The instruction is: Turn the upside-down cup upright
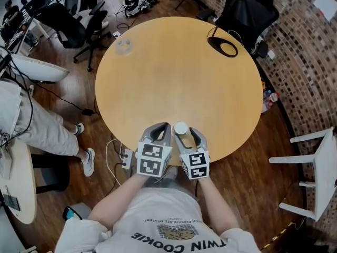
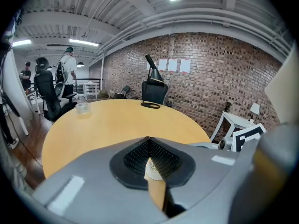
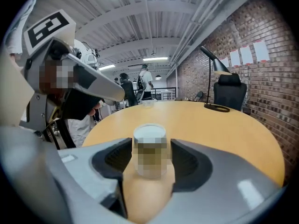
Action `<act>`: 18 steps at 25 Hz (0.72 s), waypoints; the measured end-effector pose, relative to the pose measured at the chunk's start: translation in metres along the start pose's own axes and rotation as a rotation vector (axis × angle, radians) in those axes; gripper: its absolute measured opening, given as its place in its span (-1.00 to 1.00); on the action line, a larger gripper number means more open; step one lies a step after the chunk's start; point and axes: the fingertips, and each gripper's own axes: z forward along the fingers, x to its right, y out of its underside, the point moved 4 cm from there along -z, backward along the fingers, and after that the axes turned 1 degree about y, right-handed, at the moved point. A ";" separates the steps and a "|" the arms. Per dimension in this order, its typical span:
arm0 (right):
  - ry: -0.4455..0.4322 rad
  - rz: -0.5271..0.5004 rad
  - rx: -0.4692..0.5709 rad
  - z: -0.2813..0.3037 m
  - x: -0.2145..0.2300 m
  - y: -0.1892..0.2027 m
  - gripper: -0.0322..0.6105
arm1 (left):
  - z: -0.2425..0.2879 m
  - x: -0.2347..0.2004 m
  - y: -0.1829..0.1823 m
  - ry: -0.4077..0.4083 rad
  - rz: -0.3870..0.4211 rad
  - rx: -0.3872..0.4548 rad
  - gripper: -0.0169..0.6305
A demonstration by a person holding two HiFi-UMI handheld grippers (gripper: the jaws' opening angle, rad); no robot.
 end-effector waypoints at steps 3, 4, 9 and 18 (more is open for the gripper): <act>-0.007 0.007 0.026 -0.009 0.002 -0.006 -0.14 | -0.006 0.002 0.006 -0.020 0.004 -0.002 -0.94; -0.010 0.008 0.029 -0.012 0.001 -0.008 -0.14 | -0.009 0.003 0.008 -0.027 0.003 -0.005 -0.94; -0.011 0.014 0.042 -0.031 -0.014 -0.020 -0.16 | -0.028 0.004 0.020 -0.034 0.014 -0.012 -0.94; 0.054 0.029 0.074 -0.066 -0.057 -0.031 -0.37 | -0.081 0.004 0.051 0.032 0.028 0.000 -0.94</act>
